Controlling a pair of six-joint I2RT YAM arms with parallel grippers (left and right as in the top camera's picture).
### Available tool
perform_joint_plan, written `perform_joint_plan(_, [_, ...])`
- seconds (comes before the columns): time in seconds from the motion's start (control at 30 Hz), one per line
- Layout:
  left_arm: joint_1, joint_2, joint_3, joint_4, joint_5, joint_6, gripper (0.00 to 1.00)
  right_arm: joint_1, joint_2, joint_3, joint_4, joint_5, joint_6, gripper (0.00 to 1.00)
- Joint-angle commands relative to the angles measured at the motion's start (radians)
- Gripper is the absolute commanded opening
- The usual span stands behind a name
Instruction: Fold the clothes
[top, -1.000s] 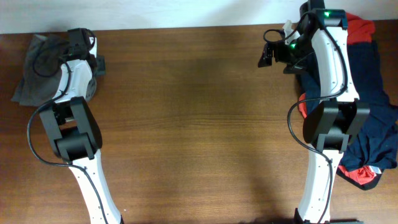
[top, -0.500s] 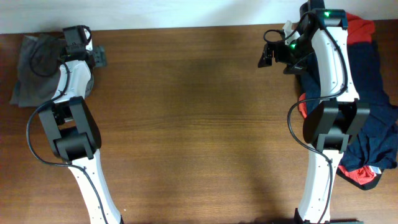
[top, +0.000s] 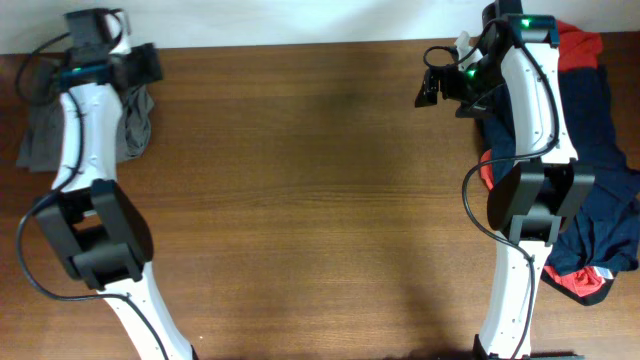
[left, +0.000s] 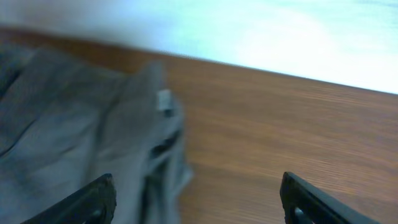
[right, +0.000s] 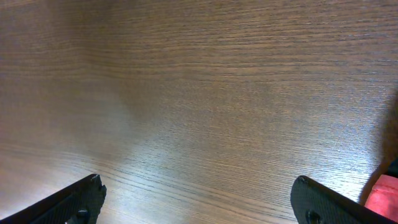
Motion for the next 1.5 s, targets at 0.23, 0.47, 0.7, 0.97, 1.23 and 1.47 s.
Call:
perform_joint_plan(0.23, [0.084,0.199,-0.002,0.061,0.114,-0.077,0.04,0.006,-0.018,0.01,0.004,0.009,-0.016,1.0])
perform_joint_plan(0.47, [0.081,0.302,-0.002,0.106,0.177,-0.08,0.02,0.006,-0.018,0.01,0.004,0.008,-0.016,1.0])
perform_joint_plan(0.7, [0.081,0.311,-0.002,0.175,0.306,-0.079,0.01,0.006,-0.018,0.01,0.003,0.008,-0.016,1.0])
perform_joint_plan(0.97, [0.081,0.354,-0.002,0.207,0.411,-0.079,0.01,0.006,-0.018,0.01,0.0,0.008,-0.016,1.0])
perform_joint_plan(1.23, [0.084,0.303,0.066,0.257,0.768,-0.072,0.02,0.007,-0.026,0.027,0.01,0.002,-0.018,0.91])
perform_joint_plan(1.47, [0.083,0.1,0.08,0.195,0.902,-0.072,0.09,0.007,-0.073,0.193,-0.033,0.002,-0.043,0.93])
